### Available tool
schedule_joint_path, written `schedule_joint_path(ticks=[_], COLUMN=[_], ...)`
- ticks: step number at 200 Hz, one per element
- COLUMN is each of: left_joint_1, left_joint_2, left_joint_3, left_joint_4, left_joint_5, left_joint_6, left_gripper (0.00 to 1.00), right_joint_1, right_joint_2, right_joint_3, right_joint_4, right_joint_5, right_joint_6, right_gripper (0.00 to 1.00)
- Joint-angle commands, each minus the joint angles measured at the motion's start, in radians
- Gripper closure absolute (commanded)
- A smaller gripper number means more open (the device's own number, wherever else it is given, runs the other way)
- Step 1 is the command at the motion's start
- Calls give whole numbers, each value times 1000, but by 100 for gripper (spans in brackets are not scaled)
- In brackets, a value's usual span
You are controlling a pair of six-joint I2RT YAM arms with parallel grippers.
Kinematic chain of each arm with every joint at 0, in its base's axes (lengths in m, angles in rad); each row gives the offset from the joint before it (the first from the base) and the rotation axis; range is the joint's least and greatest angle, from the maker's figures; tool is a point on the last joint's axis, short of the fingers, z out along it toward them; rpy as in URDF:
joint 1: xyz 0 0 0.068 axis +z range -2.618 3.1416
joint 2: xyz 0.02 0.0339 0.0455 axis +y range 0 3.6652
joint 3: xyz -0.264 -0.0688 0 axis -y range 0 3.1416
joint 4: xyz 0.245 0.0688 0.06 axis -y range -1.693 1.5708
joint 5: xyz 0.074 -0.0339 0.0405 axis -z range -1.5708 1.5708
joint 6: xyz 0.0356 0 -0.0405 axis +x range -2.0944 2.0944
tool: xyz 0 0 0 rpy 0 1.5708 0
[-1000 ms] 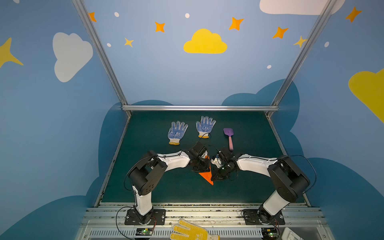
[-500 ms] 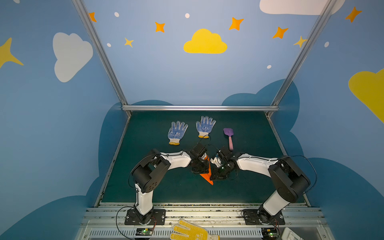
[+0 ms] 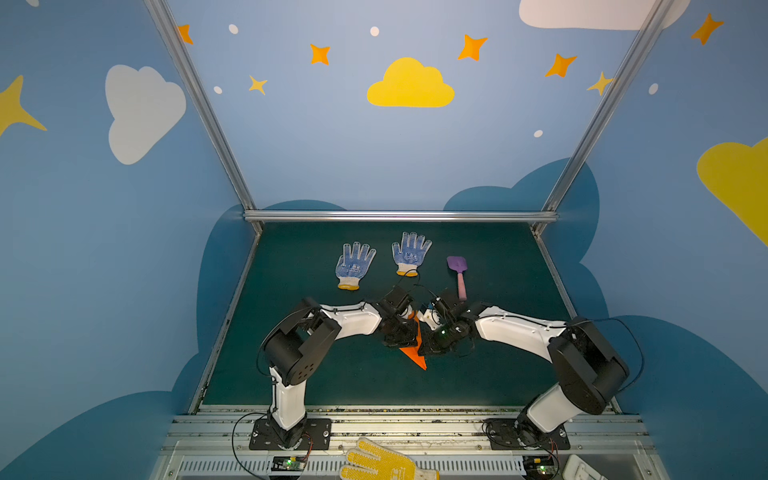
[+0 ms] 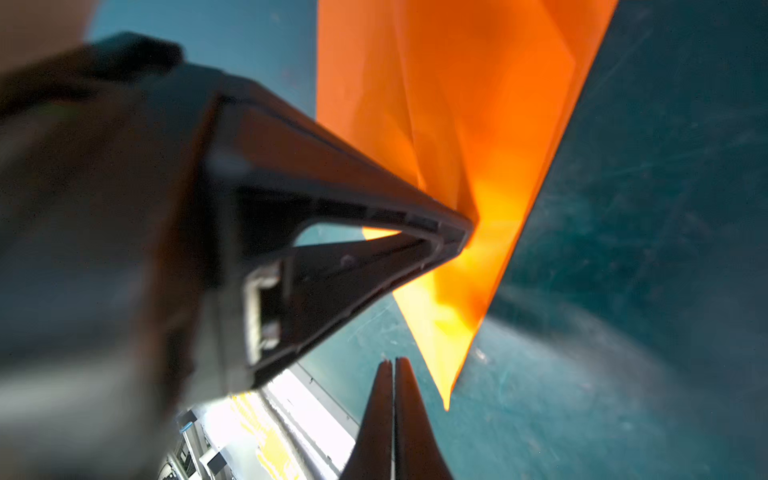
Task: Fold a paper plane with a square sheet of paper (fold left side to right side)
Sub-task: 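Press the folded flap with the left gripper while the right gripper holds the point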
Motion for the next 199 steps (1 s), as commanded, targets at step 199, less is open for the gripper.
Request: schedule_joint_path(ticks=[199], left_joint_1=[16], left_joint_2=[12], left_joint_3=[-33], left_joint_4=[-28], left_joint_5=[-61], left_joint_6=[-14], left_gripper=[96], right_joint_1=[49], right_joint_2=[47], right_joint_3=[-130], right_joint_4=[29], right_joint_5=[82], right_joint_6=[2], right_gripper=[100])
